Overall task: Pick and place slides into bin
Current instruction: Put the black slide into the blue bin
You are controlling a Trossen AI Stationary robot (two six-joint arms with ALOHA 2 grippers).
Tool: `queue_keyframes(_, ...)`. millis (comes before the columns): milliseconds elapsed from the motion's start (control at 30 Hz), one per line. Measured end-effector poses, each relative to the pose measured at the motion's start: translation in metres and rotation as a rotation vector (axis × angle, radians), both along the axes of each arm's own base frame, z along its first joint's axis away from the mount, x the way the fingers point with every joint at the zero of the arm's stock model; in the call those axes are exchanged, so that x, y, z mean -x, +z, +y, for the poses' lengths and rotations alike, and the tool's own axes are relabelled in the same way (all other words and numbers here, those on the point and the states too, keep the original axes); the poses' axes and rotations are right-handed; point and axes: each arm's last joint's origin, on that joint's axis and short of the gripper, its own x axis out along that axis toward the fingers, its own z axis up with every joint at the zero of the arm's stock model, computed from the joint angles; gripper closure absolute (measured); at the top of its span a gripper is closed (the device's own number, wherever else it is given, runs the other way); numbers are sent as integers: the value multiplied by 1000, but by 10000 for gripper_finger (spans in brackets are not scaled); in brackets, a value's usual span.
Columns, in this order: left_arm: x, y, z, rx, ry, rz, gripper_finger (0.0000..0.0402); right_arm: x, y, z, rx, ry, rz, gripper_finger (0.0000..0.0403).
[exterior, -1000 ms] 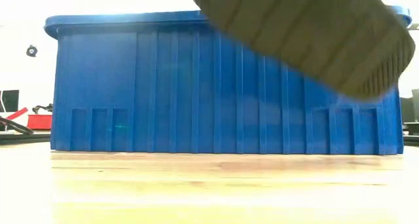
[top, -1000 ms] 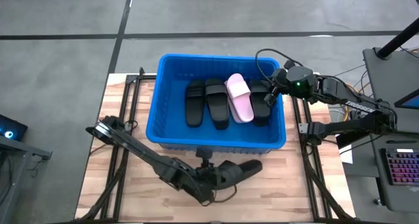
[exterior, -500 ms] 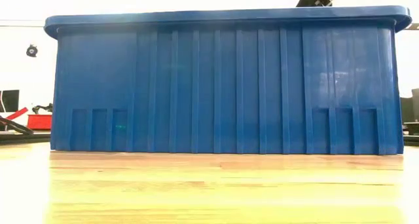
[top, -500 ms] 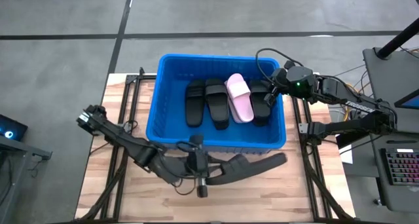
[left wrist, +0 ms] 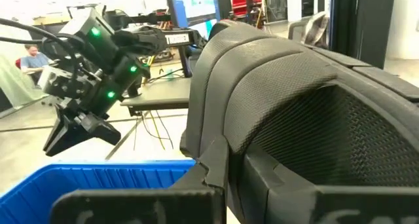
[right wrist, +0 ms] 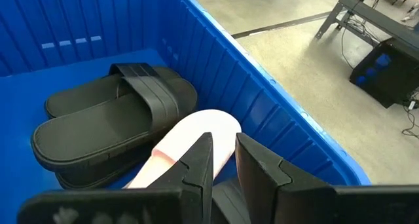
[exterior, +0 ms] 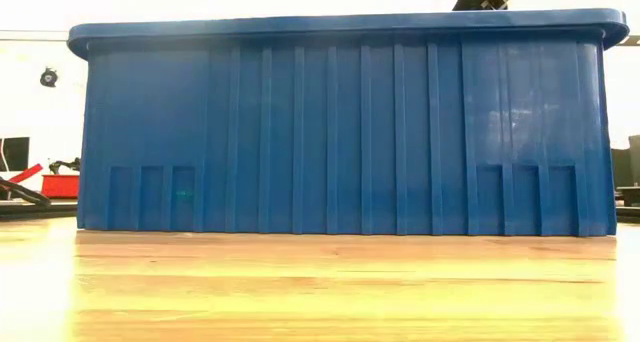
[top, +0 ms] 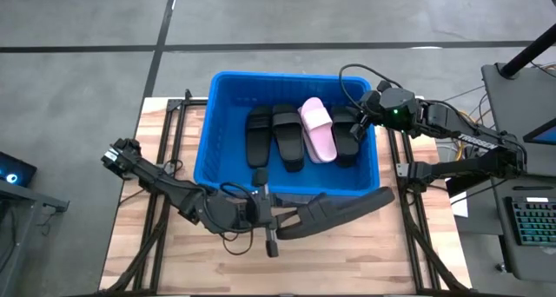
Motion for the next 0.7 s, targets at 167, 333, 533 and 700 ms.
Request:
queue_keyframes(167, 0, 0, 0, -1, 3, 2, 401, 0, 0, 0, -6, -4, -5, 346)
queue_keyframes(333, 0, 0, 1, -1, 27, 0, 401, 0, 0, 0, -17, -12, -15, 346)
queue_keyframes(533, 2, -2, 7, -76, 242, 33, 401, 0, 0, 0, -17, -12, -15, 346)
queue_keyframes(700, 2, -9, 16, -151, 474, 94, 401, 0, 0, 0, -17, -12, -14, 346)
